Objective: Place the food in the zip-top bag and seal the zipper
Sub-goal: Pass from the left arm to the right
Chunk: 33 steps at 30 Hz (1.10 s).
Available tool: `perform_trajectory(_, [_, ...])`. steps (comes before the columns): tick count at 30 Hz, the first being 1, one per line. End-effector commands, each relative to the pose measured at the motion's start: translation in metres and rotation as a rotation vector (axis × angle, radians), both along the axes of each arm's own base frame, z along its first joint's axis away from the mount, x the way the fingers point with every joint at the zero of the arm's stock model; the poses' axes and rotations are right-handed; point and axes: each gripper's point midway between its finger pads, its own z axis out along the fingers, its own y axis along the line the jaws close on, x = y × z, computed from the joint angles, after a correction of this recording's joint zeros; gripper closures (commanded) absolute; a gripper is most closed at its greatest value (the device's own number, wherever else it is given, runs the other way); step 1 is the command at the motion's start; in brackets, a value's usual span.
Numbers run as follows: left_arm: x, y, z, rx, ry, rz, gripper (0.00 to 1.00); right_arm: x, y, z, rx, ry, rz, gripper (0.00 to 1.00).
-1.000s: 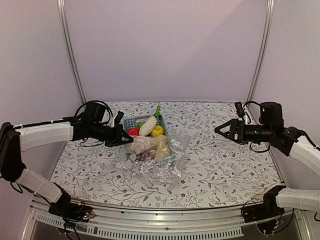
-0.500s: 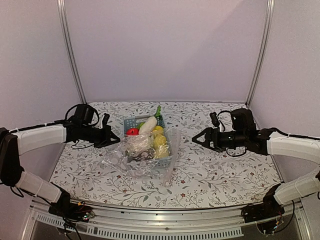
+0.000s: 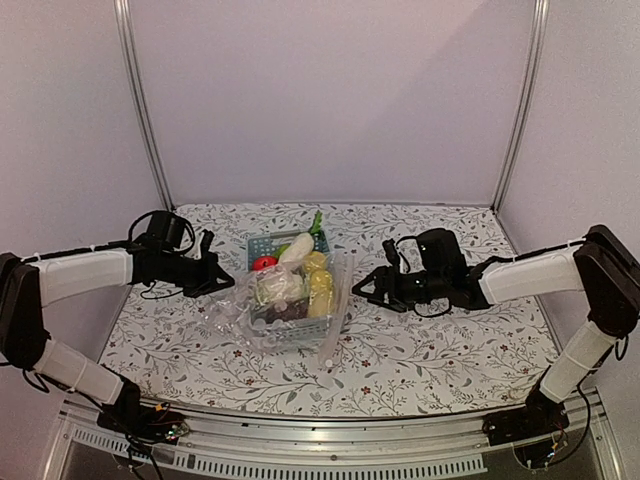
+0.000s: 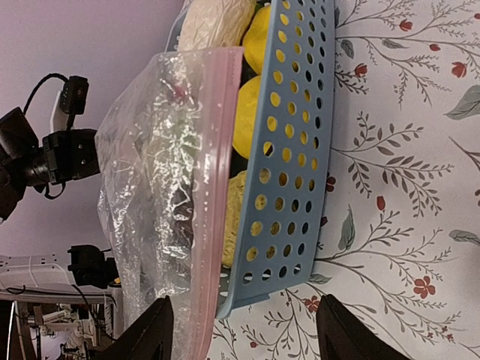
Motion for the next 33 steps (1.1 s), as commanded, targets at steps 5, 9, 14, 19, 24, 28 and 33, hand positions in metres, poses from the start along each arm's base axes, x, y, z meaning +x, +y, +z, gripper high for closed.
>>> perform_trajectory(5, [0.002, 0.008, -0.011, 0.033, 0.014, 0.011, 1.00, 0.013, 0.030, 0.024, 0.109, -0.047, 0.058, 0.37])
perform_trajectory(9, [0.004, 0.007, -0.011, 0.027, 0.012, 0.006, 1.00, 0.020, 0.038, 0.016, 0.101, -0.044, 0.071, 0.41])
perform_trajectory(14, [0.004, 0.006, -0.011, 0.025, 0.016, 0.004, 1.00, 0.030, 0.045, 0.007, 0.084, -0.044, 0.066, 0.45])
perform_trajectory(19, [0.003, 0.007, -0.012, 0.026, 0.016, 0.004, 1.00, 0.038, 0.049, 0.005, 0.078, -0.056, 0.055, 0.50])
perform_trajectory(24, [0.004, 0.008, -0.014, 0.036, 0.016, 0.012, 1.00, 0.040, 0.048, 0.008, 0.077, -0.065, 0.042, 0.69])
perform_trajectory(28, [0.006, 0.010, -0.013, 0.047, 0.011, 0.023, 1.00, 0.040, 0.045, 0.018, 0.087, -0.083, 0.031, 0.87])
perform_trajectory(33, [0.006, 0.015, -0.010, 0.095, -0.007, 0.041, 1.00, 0.037, 0.040, 0.032, 0.101, -0.094, 0.012, 1.00])
